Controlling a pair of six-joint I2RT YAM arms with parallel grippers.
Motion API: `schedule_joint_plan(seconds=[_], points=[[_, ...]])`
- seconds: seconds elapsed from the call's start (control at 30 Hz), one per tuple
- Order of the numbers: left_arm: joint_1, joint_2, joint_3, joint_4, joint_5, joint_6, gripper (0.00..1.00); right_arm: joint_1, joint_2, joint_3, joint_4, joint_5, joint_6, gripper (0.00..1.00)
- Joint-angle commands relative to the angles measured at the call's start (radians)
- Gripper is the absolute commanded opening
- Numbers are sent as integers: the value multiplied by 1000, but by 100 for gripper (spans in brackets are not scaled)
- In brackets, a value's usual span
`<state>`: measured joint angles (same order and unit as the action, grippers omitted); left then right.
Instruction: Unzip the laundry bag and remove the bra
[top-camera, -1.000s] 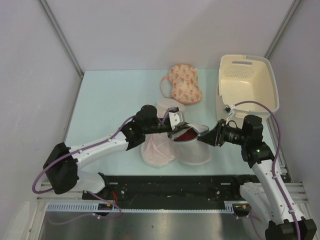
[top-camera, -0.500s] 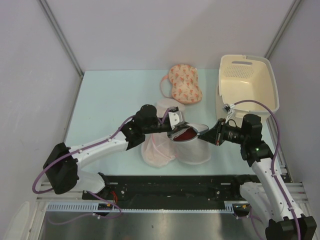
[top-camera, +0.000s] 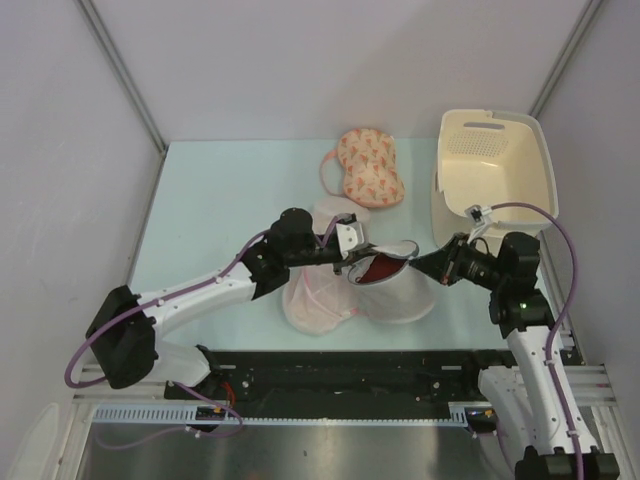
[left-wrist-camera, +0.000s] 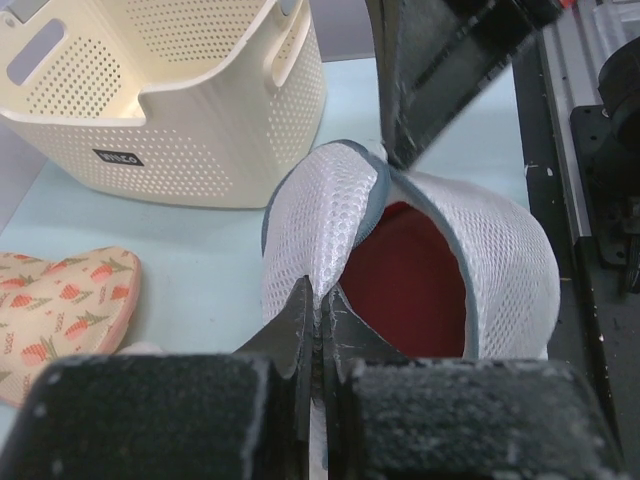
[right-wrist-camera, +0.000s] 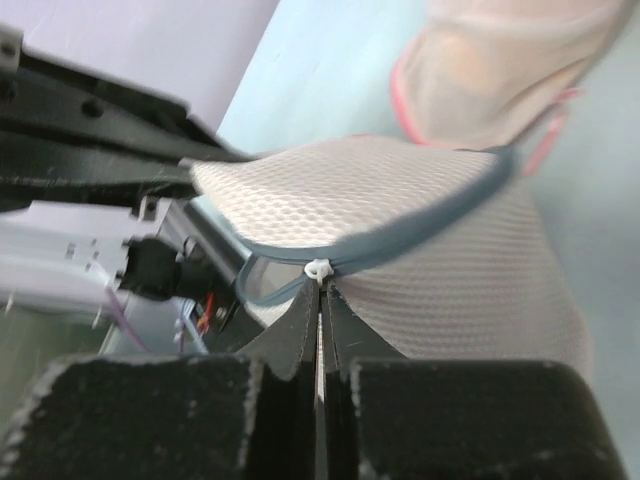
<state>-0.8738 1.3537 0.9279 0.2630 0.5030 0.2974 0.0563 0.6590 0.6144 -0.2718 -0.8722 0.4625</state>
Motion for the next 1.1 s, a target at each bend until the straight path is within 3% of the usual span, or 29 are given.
schedule_joint_plan(seconds=[0.0,0.17,0.33,0.6,0.87,1.07], points=[[19,-80,9,16,69,45,0,-139,-10,2,-26,18,-13,0],[36,-132,-9,4,95,51,0,-165,45,4,-32,68,-4,0],[45,-174,-14,-5,143,54,0,-148,88,-5,68,52,27,0],[58,-231,-14,14,152,33,0,80,237,-28,316,73,70,0],[76,-306,-37,56,172,0,0,122,424,-65,465,96,76,0],[91,-336,-60,51,190,-29,0,149,468,-61,608,111,140,0]])
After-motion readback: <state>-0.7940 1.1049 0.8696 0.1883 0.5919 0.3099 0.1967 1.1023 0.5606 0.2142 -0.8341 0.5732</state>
